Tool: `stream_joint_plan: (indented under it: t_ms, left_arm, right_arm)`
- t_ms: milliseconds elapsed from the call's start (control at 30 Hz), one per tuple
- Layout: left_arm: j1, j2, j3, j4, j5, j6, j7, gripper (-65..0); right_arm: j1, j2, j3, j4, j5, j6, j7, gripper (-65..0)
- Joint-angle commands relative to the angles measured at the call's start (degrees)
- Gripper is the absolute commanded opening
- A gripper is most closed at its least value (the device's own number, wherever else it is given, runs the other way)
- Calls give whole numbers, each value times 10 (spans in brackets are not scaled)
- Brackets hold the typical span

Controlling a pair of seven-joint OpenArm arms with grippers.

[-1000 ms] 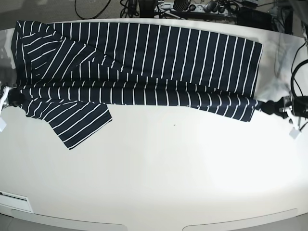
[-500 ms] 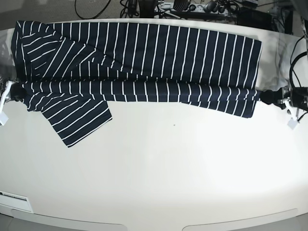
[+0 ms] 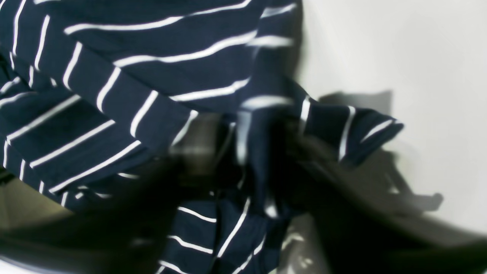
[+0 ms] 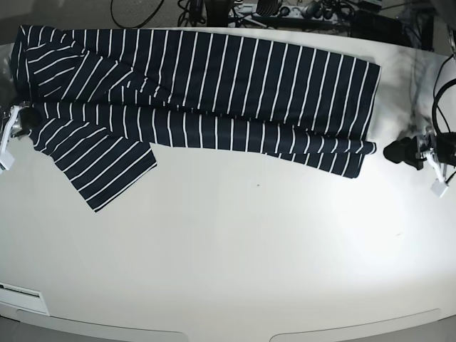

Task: Fold the T-shirt properly
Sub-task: 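Release the hem and pull both grippers back from the shirt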

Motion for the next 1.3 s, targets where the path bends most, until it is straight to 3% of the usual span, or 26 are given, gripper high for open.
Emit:
stream_joint_plan:
  t_ms: [0, 200, 367, 467, 733, 900, 1033, 1267]
  left_arm:
    - [-8, -13, -3, 4, 10, 3, 8, -246]
    - [-8, -13, -3, 4, 10, 2, 8, -246]
    - [-10, -13, -3, 4, 10, 2, 8, -246]
    - [-23, -14, -4, 5, 10, -13, 8, -246]
    - [-113, -10, -31, 15, 10, -22, 8, -246]
    - [-157, -11, -32, 44, 10, -21, 8, -246]
    - [-172, -10, -31, 67, 10, -8, 8, -246]
    - [-172, -11, -31, 75, 10, -4, 8, -246]
  right_arm:
    - [15, 23, 7, 7, 19, 5, 0, -242]
    - [69, 40, 7, 7, 148, 5, -58, -223]
    - [120, 36, 7, 7, 178, 5, -51, -223]
    - [142, 8, 7, 7, 178, 5, -14, -223]
    - [142, -95, 7, 5, -78, 5, 161, -223]
    - [141, -151, 7, -2, -209, -55, 209, -223]
    - [143, -181, 7, -48, -241, -67, 217, -221]
    - [165, -184, 7, -165, -240, -63, 266, -213]
